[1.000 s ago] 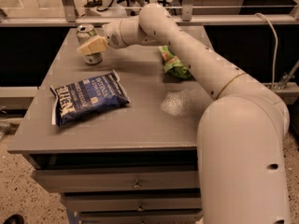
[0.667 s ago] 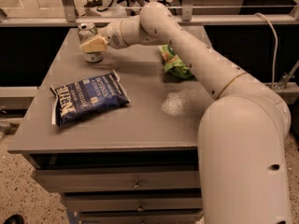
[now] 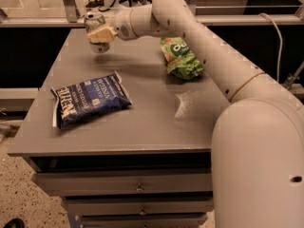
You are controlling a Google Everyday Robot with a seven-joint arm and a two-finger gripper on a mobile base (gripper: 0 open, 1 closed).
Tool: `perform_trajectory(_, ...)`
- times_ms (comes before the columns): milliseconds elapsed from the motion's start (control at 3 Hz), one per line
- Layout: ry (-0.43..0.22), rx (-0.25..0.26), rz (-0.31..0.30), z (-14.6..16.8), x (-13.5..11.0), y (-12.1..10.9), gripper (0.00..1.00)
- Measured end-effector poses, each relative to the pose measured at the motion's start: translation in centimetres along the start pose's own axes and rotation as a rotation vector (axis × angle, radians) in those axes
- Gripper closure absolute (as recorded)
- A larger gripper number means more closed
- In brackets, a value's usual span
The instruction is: Pick 7up can
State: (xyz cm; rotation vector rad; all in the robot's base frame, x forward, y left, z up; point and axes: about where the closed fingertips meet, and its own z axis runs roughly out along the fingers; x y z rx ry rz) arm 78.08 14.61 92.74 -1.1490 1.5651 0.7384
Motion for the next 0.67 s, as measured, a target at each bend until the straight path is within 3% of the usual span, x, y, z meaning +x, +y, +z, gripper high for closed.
perform_trajectory(333, 0.000, -0.005, 0.000, 0.30, 0.00, 0.16, 1.00)
perform_trajectory(667, 0.000, -0.005, 0.000, 0.30, 0.00, 0.16, 1.00)
